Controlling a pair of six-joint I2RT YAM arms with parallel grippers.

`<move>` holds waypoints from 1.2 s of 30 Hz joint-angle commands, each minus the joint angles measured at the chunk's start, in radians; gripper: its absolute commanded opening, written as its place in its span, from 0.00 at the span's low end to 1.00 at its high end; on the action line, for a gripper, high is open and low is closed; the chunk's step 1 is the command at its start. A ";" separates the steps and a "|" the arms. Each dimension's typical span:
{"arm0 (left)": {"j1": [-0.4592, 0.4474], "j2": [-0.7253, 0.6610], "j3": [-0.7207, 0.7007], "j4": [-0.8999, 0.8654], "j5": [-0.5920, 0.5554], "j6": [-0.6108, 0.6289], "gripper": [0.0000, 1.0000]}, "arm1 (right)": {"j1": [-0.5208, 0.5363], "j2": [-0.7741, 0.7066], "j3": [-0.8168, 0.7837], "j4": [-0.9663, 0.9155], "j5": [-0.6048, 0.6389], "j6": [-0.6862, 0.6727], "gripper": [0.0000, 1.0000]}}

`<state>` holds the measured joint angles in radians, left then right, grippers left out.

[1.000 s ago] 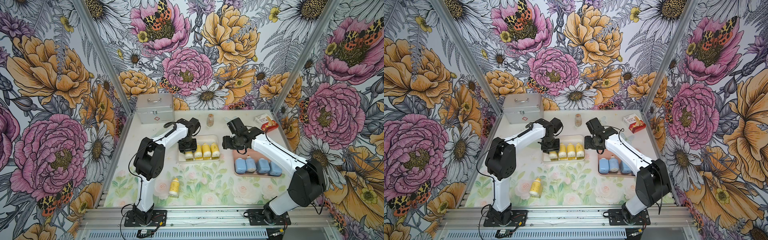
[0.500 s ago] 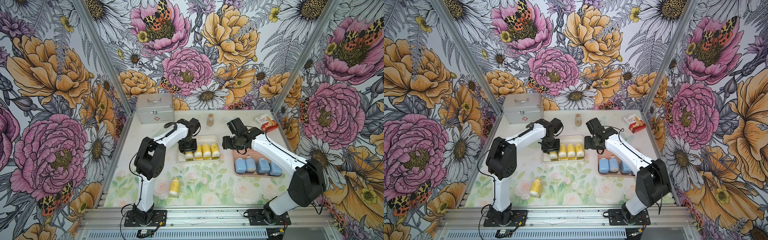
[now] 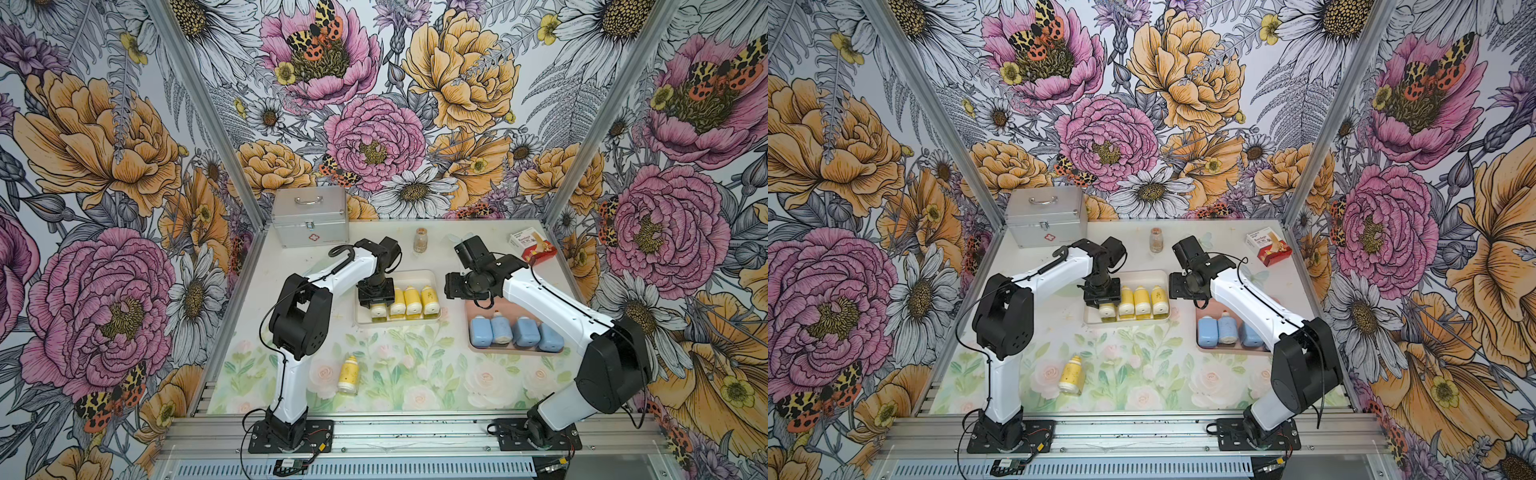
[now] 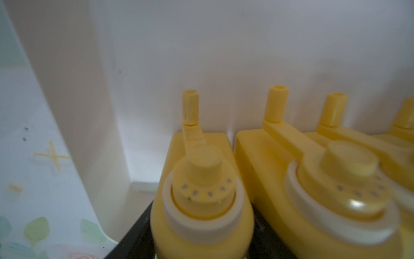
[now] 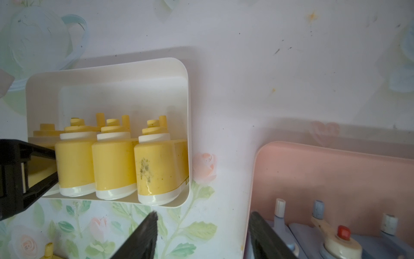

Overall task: Place the pencil sharpeners by color into the storage box
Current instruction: Place the pencil sharpener in the storage box.

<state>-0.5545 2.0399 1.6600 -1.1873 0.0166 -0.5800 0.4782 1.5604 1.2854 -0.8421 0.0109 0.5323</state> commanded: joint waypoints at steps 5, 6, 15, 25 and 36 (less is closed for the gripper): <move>-0.007 0.009 -0.009 0.024 0.012 -0.010 0.60 | -0.006 0.013 -0.004 0.020 -0.005 -0.009 0.67; -0.007 0.006 -0.008 0.024 0.011 -0.010 0.60 | -0.005 0.013 -0.004 0.020 -0.005 -0.009 0.67; 0.001 -0.027 -0.009 0.022 0.006 -0.014 0.60 | -0.006 0.013 -0.007 0.020 -0.009 -0.006 0.67; 0.008 -0.070 -0.004 0.021 0.005 -0.016 0.62 | -0.005 0.013 -0.004 0.021 -0.017 -0.002 0.67; 0.015 -0.112 -0.008 0.021 -0.010 -0.028 0.62 | -0.003 0.018 0.001 0.021 -0.025 -0.003 0.68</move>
<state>-0.5472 1.9900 1.6592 -1.1873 0.0162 -0.5961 0.4782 1.5669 1.2854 -0.8326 -0.0059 0.5323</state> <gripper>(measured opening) 0.624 0.681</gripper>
